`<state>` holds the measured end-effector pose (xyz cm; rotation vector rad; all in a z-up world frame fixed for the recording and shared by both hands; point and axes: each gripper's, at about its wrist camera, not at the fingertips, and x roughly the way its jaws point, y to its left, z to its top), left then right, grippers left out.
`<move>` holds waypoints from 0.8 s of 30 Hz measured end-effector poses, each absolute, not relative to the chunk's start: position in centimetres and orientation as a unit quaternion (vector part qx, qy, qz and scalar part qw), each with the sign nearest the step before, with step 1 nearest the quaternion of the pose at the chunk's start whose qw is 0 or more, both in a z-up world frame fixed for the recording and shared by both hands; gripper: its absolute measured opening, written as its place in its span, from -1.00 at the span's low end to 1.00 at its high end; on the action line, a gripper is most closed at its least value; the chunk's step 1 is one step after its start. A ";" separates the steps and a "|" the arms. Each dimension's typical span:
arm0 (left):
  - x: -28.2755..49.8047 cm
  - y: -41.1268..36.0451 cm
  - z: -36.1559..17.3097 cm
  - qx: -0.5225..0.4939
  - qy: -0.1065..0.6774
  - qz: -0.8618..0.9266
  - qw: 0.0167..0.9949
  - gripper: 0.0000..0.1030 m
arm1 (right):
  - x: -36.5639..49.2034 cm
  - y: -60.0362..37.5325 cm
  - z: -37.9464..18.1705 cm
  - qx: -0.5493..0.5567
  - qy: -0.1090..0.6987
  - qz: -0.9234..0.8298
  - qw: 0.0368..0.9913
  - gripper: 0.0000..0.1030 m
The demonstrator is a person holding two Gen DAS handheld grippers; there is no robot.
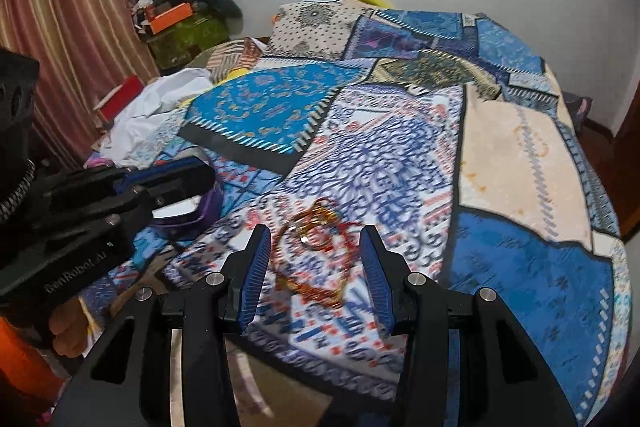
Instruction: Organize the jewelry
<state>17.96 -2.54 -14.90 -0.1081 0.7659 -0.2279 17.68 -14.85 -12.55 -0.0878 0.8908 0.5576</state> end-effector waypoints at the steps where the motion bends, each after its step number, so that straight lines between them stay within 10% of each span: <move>1: 17.7 -2.3 -15.0 -0.055 0.375 -0.110 0.919 -0.84 | 17.7 -14.8 -12.6 -0.034 0.429 0.273 0.861 -0.29; 24: 16.5 0.3 -15.5 -0.082 0.371 -0.096 0.920 -0.84 | 19.4 -13.2 -14.7 -0.034 0.465 0.240 0.852 -0.70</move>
